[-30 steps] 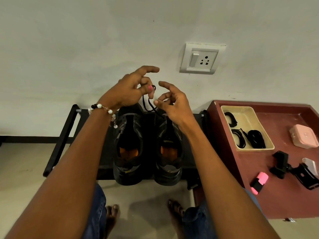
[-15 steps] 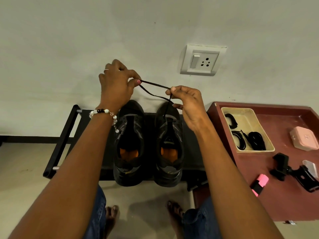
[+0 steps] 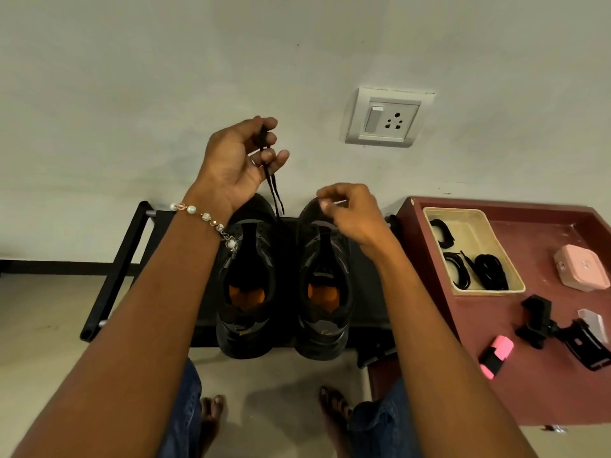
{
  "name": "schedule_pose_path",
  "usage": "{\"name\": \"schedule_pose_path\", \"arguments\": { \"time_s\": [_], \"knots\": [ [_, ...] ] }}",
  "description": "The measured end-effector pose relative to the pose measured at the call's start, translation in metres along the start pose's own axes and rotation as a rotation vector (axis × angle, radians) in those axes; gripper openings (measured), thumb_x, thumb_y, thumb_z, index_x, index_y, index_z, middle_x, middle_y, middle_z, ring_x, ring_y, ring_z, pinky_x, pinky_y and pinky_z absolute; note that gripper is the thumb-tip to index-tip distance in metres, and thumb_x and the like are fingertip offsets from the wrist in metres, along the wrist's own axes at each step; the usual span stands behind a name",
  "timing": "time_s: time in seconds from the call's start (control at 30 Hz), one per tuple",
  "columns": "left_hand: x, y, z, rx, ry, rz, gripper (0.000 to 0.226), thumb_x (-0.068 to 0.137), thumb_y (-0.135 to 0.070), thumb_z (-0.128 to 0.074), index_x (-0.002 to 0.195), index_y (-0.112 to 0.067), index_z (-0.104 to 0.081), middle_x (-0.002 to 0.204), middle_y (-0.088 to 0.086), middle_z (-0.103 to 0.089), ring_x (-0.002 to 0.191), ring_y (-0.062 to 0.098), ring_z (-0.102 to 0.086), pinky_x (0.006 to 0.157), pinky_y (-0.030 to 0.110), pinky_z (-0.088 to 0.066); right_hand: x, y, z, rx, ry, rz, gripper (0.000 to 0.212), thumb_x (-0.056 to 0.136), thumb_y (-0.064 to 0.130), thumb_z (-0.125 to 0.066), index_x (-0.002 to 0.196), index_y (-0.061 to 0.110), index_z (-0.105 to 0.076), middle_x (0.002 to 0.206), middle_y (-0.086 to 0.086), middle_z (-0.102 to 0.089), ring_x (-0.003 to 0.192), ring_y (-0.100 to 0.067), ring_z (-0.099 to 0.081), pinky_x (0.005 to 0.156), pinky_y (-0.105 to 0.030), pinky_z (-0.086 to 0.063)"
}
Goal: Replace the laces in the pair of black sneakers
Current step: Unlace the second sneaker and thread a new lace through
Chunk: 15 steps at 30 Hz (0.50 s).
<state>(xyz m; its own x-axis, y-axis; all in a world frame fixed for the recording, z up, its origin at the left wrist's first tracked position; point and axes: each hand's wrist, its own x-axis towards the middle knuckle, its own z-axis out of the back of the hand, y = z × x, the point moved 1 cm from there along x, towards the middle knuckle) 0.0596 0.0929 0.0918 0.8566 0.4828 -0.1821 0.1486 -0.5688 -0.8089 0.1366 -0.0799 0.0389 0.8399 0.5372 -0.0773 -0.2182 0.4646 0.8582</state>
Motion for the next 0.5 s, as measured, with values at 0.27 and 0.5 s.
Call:
{"name": "schedule_pose_path", "arguments": {
  "time_s": [0.27, 0.5],
  "knots": [
    [-0.016, 0.001, -0.027, 0.785, 0.418, -0.062, 0.024, 0.098, -0.012, -0.053, 0.121, -0.014, -0.057, 0.065, 0.001, -0.059, 0.042, 0.007, -0.023, 0.044, 0.025, -0.015, 0.002, 0.017, -0.006, 0.288, -0.01, 0.282, 0.048, 0.084, 0.008, -0.073, 0.125, 0.024, -0.054, 0.107, 0.013, -0.068, 0.112, -0.009, -0.06, 0.099, -0.038, -0.048],
    [0.0, -0.003, -0.003, 0.742, 0.06, -0.231, 0.027, 0.093, -0.014, -0.061, 0.12, -0.017, -0.055, 0.073, 0.003, -0.07, 0.042, 0.007, -0.036, 0.042, 0.02, -0.028, -0.003, 0.009, 0.016, 0.446, -0.004, 0.159, 0.012, 0.094, 0.009, -0.061, 0.091, 0.004, -0.072, 0.068, -0.007, -0.065, 0.063, -0.016, -0.058, 0.068, -0.029, -0.052]
  ]
}}
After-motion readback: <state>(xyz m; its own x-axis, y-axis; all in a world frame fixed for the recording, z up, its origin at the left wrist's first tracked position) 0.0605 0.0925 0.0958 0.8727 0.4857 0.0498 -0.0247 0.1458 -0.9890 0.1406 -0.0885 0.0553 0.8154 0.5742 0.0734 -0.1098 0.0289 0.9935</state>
